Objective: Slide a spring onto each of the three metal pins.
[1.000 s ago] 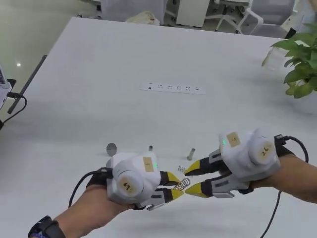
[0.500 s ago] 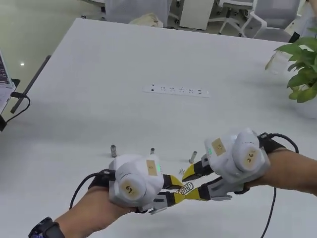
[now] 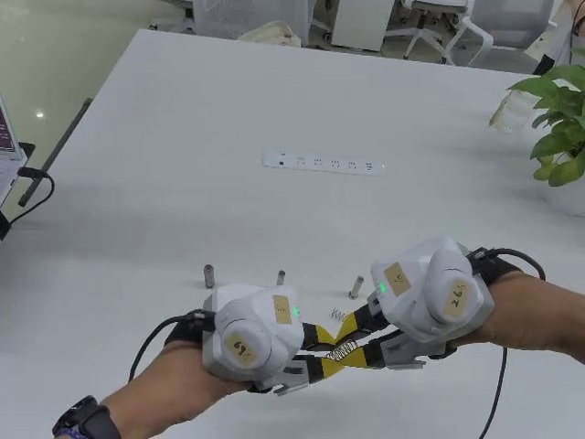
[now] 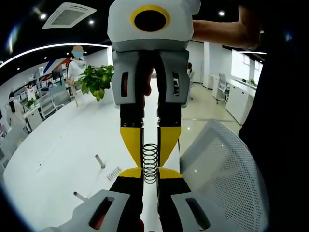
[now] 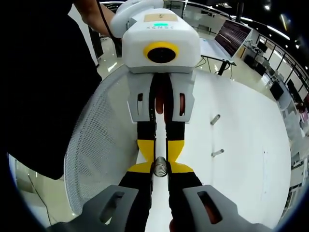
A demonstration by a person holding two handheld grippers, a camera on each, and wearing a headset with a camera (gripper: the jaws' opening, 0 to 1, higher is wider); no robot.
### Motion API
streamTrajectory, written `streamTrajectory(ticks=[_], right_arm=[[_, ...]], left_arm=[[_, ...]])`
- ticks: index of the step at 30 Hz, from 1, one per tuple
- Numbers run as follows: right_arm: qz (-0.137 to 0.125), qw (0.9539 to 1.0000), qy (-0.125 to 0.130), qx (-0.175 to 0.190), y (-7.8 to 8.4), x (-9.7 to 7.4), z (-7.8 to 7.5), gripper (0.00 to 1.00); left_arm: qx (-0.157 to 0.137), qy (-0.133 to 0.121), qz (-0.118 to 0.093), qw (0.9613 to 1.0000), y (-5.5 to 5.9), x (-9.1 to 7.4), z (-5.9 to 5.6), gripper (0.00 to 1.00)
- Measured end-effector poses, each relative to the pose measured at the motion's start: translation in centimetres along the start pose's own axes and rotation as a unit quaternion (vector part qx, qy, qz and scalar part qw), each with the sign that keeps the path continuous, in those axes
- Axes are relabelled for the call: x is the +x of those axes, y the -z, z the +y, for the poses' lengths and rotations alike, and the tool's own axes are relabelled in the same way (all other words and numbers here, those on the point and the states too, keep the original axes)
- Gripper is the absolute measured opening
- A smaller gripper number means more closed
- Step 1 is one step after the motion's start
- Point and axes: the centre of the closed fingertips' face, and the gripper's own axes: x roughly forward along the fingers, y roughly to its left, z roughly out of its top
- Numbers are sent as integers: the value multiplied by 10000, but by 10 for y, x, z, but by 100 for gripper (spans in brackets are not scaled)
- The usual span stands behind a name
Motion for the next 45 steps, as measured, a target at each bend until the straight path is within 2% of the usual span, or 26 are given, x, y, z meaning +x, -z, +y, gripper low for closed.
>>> streamTrajectory(ticks=[13,17,23,30,38,45], right_arm=[[62,10000,39,1,3,6,-1,9],[66,10000,68,29,5,8,0,9],[-25,9998,120,152,5,6,-1,9],[39,9996,182,216,15,7,0,9],[114,9989,291,360,27,11,-2,9],[194,9982,347,456,33,13,-7,9]], left_arm=[[-40,19,52,10000,6,2,-1,3],[-101,-10,159,9998,14,3,0,7],[-167,5,227,9996,21,1,-3,10],[-371,-166,281,9988,28,-5,2,15],[-625,-454,268,9967,37,-21,12,19],[-950,-780,180,9922,46,-39,26,23]])
